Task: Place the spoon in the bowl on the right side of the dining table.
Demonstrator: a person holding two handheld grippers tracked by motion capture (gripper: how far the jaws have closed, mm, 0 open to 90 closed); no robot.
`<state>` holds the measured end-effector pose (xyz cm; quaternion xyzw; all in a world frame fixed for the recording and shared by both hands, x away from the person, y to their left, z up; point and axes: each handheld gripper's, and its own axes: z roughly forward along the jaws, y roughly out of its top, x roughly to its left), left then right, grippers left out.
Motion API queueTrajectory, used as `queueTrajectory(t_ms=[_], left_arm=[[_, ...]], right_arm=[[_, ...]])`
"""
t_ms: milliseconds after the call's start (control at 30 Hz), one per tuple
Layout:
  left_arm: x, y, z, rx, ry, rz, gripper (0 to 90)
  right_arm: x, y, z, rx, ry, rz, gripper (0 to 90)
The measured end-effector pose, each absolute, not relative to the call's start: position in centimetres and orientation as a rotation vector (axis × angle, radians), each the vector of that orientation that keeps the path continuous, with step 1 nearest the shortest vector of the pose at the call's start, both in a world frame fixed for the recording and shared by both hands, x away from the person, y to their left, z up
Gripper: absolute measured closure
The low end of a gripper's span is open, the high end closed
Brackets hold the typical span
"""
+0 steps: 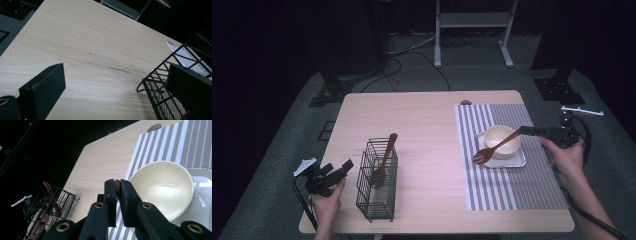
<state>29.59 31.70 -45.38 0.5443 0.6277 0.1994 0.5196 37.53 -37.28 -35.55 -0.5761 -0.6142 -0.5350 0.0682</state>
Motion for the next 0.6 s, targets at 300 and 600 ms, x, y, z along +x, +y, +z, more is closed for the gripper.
queueTrajectory(t_ms=[300,600], left_arm=[[29.6,31.7,-45.4,1.310,1.504,0.477,1.6],[29.6,31.7,-45.4,1.311,1.506,0.476,1.6]], right_arm=[[37.3,-38.5,-35.1,-1.776,-1.820,-1.638,83.6],[37.2,-39.4,-34.9,-1.814,-1.815,-1.644,83.6]])
